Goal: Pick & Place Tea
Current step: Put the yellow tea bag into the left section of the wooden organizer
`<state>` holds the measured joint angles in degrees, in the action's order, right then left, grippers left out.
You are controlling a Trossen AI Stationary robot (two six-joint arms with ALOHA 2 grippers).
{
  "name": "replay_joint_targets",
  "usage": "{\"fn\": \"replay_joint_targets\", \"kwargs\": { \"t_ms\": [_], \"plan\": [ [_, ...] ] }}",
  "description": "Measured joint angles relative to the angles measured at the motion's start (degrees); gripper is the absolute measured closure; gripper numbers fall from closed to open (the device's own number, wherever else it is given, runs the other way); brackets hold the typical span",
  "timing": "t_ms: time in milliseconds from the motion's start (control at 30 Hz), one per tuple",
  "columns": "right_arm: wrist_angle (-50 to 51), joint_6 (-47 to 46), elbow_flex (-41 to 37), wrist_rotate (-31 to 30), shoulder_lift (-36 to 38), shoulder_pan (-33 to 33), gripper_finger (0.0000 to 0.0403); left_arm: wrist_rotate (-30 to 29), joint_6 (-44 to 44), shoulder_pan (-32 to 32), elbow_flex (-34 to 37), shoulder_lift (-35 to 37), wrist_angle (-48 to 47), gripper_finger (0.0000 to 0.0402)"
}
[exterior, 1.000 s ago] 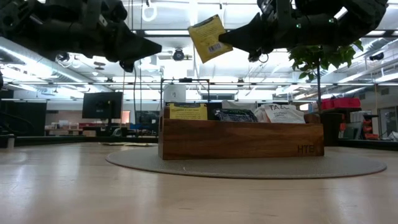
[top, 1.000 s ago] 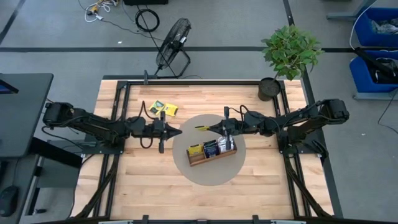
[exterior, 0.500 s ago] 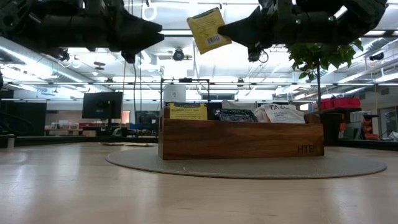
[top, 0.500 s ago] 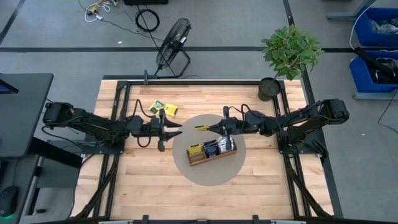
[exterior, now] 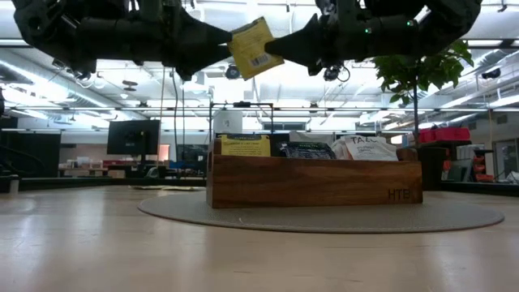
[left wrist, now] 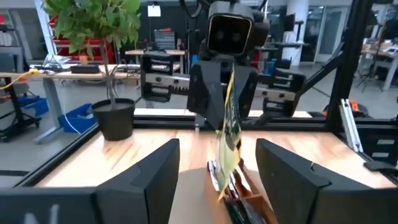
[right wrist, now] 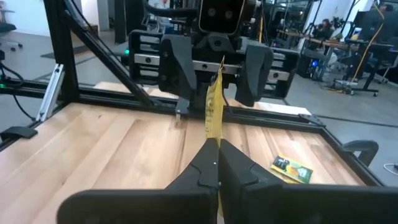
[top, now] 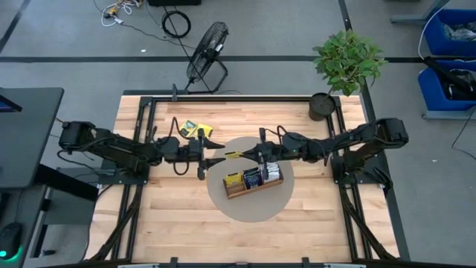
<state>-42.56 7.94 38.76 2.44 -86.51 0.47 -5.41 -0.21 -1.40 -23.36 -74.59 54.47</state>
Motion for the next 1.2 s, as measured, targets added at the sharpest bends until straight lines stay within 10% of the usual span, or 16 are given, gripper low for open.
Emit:
{"fn": "replay_joint_targets", "kwargs": {
  "t_ms": [333, 633, 1200],
  "plan": [
    [0.11, -0.66, 0.98, -0.17, -0.69, 0.00, 0.0403, 0.55, -0.81, -0.01, -1.11, -0.42, -0.12, 0.0241],
    [-0.12, -0.60, 0.96, -0.44, -0.69, 0.00, 0.0403, 1.12, -0.77, -0.05, -1.08, -0.44, -0.38, 0.0389],
    [0.00, -1.04, 0.92, -0.19, -0.69, 0.00, 0.0391, 1.08, -0.64, -0.08, -1.08, -0.44, -0.41, 0.0400]
  ]
}}
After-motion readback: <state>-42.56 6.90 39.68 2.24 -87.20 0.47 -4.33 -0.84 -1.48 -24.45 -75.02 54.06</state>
